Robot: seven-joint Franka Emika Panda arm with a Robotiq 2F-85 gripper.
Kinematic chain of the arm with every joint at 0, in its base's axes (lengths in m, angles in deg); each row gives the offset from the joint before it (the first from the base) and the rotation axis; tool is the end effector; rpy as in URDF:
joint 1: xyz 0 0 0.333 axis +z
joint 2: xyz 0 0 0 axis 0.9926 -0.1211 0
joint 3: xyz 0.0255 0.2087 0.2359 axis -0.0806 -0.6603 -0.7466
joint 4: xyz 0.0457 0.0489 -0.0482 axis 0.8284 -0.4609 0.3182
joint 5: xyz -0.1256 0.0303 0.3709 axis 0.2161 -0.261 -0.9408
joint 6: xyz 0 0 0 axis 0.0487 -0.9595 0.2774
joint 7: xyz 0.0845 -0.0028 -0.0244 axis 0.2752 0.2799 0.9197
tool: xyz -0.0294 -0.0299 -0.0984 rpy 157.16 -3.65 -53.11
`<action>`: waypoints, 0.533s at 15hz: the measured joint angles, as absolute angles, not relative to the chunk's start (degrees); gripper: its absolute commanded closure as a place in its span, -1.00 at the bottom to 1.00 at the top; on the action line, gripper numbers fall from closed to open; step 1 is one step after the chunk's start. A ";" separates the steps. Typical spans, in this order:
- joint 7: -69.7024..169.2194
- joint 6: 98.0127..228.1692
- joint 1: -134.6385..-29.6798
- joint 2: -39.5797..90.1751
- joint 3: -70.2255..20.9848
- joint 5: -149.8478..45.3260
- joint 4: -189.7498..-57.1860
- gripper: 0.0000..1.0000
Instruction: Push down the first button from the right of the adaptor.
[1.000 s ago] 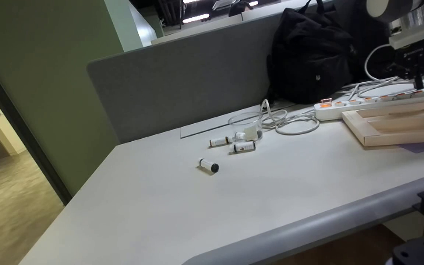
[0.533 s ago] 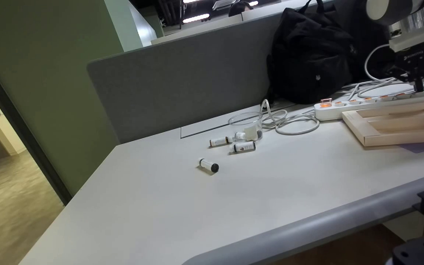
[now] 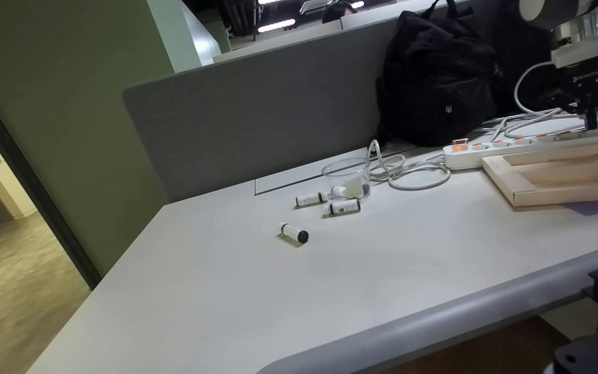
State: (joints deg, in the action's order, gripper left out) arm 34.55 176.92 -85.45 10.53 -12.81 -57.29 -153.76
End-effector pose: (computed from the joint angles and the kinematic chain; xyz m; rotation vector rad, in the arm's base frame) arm 0.5284 -0.1794 0.1482 2.8501 -0.9802 -0.1103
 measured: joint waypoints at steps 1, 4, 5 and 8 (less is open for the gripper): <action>35.46 175.96 -86.89 10.46 -13.78 -58.84 -153.15 1.00; 37.85 173.36 -90.75 10.13 -16.29 -62.84 -151.50 1.00; 38.37 172.62 -91.66 9.98 -16.85 -63.83 -151.02 1.00; 39.38 171.25 -93.49 9.65 -17.78 -66.09 -150.11 1.00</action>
State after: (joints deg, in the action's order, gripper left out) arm 39.38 171.25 -93.49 9.65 -17.78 -66.09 -150.11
